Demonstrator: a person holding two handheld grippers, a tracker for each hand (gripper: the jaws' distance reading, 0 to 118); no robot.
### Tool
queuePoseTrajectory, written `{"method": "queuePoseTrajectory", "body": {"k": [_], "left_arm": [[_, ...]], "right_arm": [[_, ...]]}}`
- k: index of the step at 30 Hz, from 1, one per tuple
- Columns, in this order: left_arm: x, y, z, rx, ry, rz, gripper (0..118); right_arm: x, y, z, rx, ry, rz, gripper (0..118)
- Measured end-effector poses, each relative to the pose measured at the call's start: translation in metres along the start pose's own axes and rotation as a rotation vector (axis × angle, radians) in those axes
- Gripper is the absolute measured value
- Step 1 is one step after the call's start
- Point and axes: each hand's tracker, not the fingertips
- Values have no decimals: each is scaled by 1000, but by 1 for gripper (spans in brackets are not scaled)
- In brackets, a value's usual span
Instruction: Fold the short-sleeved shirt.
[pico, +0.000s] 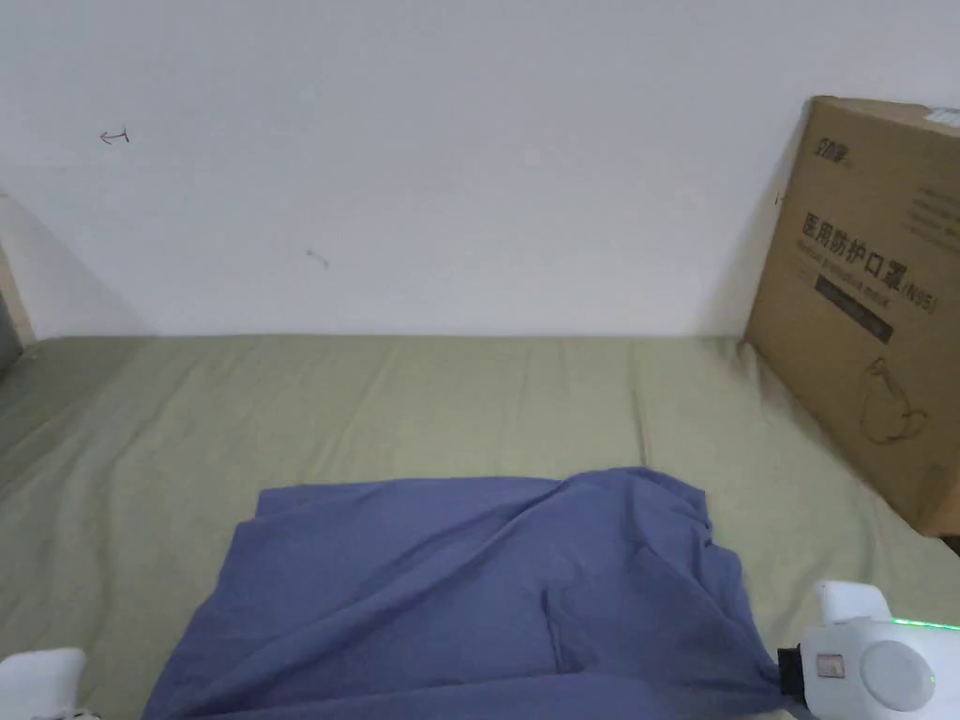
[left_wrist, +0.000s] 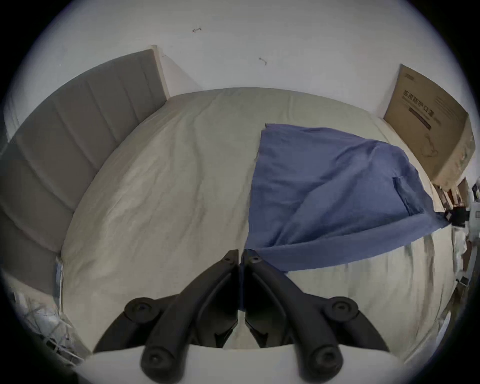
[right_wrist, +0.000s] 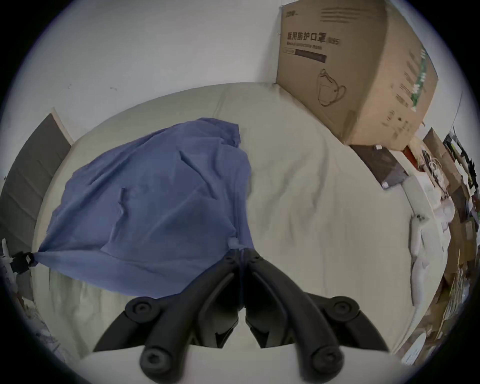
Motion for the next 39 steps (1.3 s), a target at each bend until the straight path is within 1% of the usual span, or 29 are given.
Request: {"method": "queuePoseTrajectory", "body": {"k": [2,3,4,6,9,12,15,19,20,21,22,23,24,25,29,30,31,32,33,34,35,36,38,39], "left_arm": [[-3,-33,28,-8,-25,-2,1],[-4,-50,41,-12,-25,-3,1],[-6,-64,49,-25,-26,-27,1],[-13,-93,65,-54,-1,-47,1],[-26,-129,84,-86,7,-35,1],[-32,-157,103,-103,-23,-17,1],[-30,-172,112,-100,-19,-31,1],[-29,-178,115,-79,-22,-25,3],[-29,-177,118,-71,-22,-22,7],[-28,-175,121,-71,-28,-22,23],[-28,-175,123,-61,-23,-19,57],[-28,-174,127,-46,-23,-11,79],[-29,-172,130,-35,-34,-2,91],[-29,-170,133,-19,-41,8,95],[-23,-161,143,14,-67,26,94],[-20,-159,146,20,-82,29,89],[-18,-159,148,35,-112,35,68],[-16,-159,150,35,-124,29,41],[-13,-162,151,32,-134,28,12],[-11,-164,148,23,-142,26,0],[-9,-170,145,11,-130,22,0],[-9,-174,143,1,-129,27,0],[-13,-184,138,-69,-155,28,0],[-16,-188,140,-46,-143,40,0]], "right_arm": [[6,-34,22,4,-7,15,0],[9,-50,30,-13,-22,35,0],[13,-66,39,-27,-23,47,0],[22,-102,57,-47,-7,39,0],[36,-154,84,-81,0,32,0],[46,-195,102,-102,-8,18,0],[52,-221,112,-122,-10,-27,0],[51,-231,116,-97,-6,-19,1],[49,-230,119,-83,-13,-14,4],[47,-228,122,-48,-39,-5,15],[45,-227,126,-26,-64,14,43],[45,-222,128,-21,-70,32,68],[44,-220,133,-6,-71,32,75],[44,-217,138,15,-67,27,74],[38,-203,153,51,5,0,73],[33,-202,157,55,23,8,70],[26,-201,163,62,39,24,52],[20,-202,166,76,50,46,22],[18,-204,165,76,45,74,0],[13,-207,164,65,26,89,0],[0,-212,160,55,28,84,0],[-2,-217,157,31,53,89,0],[-4,-224,151,-15,102,35,0],[8,-226,139,-24,107,12,0]]}}
